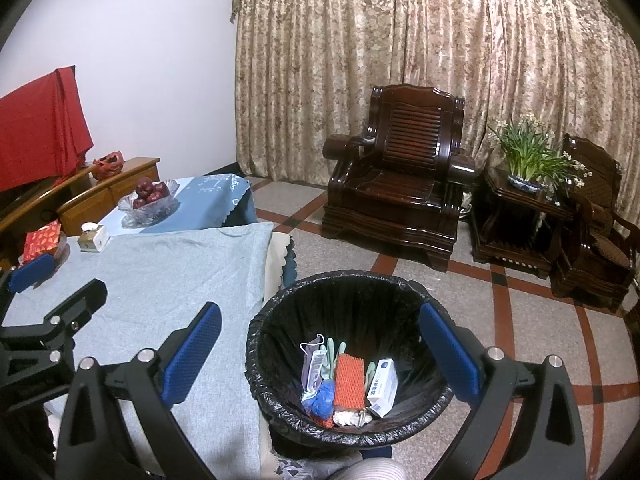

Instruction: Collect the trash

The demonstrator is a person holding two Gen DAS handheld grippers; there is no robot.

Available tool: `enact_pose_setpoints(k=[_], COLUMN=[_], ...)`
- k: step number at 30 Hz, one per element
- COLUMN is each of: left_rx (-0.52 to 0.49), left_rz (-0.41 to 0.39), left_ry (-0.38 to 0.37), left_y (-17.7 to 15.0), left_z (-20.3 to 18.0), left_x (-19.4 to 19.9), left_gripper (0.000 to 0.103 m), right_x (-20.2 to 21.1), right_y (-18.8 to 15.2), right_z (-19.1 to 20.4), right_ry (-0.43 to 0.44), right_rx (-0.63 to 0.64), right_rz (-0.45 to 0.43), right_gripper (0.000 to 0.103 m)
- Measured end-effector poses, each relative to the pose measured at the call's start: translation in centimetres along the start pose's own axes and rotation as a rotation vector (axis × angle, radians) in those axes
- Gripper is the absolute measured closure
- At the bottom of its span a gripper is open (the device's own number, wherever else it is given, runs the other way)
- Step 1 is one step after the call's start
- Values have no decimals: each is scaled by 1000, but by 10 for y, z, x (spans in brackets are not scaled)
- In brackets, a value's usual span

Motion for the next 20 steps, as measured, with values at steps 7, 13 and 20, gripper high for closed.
enact_pose_setpoints(k=[7, 13, 20], left_rx=[1, 4, 4], left_rz=[1, 6, 11], left_ry=[-1, 3, 7], left_y=[0, -1, -3], left_z=[0, 1, 0], left_x=[0, -2, -4], left_gripper=[8, 8, 7], right_x=[0, -1, -1], right_y=[0, 0, 0], right_z=[-2, -1, -1], right_ry=[0, 0, -1], right_rx=[0, 0, -1], right_rz=[5, 4, 5], right_gripper=[6, 6, 6])
Point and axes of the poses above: each gripper's, at about its wrist camera, not at the fingertips, and x roughly against the way its jaws point, z to its left, y to its top, the point moved 5 cm from there along -x, roughly the way its jaws point, and after that the axes turned 11 degrees about y, right-handed, at the moved point
